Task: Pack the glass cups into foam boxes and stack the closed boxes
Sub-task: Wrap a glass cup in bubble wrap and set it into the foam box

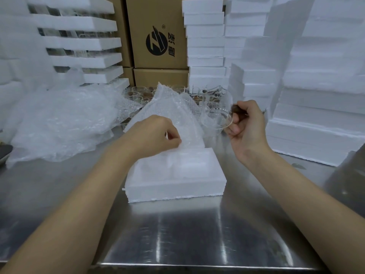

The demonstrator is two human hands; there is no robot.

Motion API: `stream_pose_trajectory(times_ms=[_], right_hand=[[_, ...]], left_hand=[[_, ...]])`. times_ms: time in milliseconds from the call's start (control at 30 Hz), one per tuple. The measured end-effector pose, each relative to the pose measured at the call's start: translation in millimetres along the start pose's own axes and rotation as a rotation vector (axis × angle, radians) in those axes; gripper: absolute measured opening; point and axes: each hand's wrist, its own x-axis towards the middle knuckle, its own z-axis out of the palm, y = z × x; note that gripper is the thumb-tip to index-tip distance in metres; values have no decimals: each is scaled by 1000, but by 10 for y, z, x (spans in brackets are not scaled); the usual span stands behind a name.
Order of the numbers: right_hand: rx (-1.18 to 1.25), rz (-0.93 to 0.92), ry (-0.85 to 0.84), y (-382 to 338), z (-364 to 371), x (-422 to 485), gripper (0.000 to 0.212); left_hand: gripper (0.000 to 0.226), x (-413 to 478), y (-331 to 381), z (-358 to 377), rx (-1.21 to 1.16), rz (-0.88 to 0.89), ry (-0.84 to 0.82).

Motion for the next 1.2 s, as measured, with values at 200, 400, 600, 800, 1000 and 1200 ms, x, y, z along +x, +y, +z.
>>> stream_pose_trajectory(times_ms=[200, 400, 600, 800, 1000, 1200], right_hand=[[-4, -9, -11, -13, 6, -19, 28], [33, -24, -74, -14, 44, -68, 34], [20, -38, -241, -8, 101, -114, 37], [-370, -73, -170, 85, 113, -175, 20], [-473, -82, -113, 58, 99, -158, 25], [-224, 152, -173, 31, 131, -184, 11]], left_hand=[[14, 33, 20, -5, -310, -131, 157], [12, 31, 78, -88, -808, -432, 42], [14, 20, 131, -112, -934, -377, 75], [17, 29, 173, -29, -726, -116, 348], [19, 17, 255, 24, -676, 98, 378], [13, -3, 312, 32, -589, 258, 410]])
